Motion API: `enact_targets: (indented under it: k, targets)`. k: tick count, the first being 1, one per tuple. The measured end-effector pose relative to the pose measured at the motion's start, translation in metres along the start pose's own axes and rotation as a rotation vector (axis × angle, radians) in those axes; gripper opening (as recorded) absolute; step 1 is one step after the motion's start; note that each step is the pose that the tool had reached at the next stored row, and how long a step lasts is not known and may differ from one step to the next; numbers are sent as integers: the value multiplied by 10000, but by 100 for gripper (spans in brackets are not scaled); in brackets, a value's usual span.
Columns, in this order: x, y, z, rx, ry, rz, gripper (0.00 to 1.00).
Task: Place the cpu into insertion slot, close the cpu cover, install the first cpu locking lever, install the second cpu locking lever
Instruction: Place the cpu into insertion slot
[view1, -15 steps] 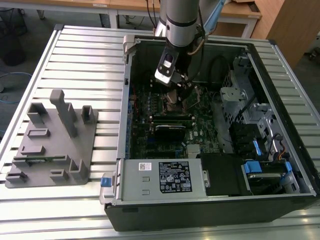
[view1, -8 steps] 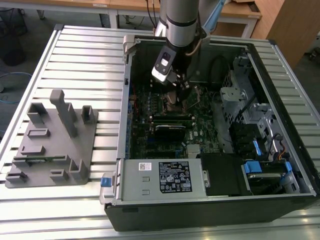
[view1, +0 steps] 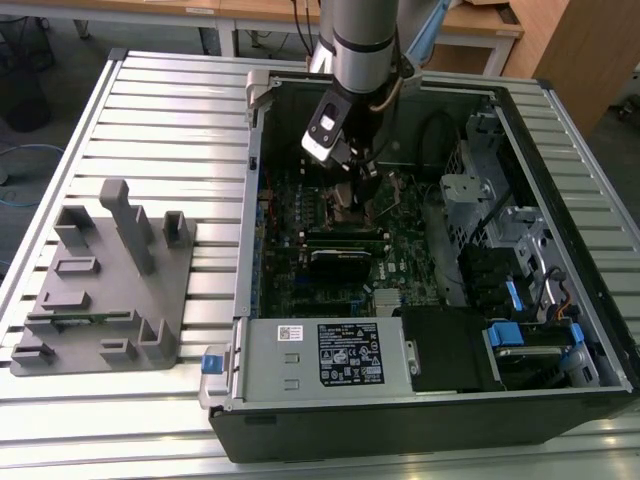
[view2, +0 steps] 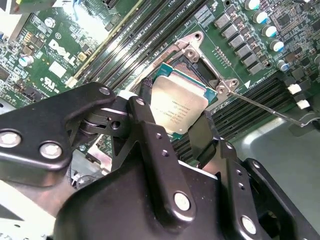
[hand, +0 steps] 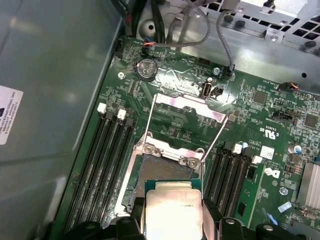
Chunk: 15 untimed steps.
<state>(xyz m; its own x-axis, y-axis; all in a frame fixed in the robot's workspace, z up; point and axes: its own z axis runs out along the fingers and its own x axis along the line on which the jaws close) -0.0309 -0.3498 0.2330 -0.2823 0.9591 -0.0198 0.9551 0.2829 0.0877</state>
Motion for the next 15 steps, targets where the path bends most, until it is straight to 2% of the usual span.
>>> enact_targets:
  k: [6,15]
  targets:
    - [32,31,2,2,-6,61,54]
    - [39,36,5,25,-104,1162,54]
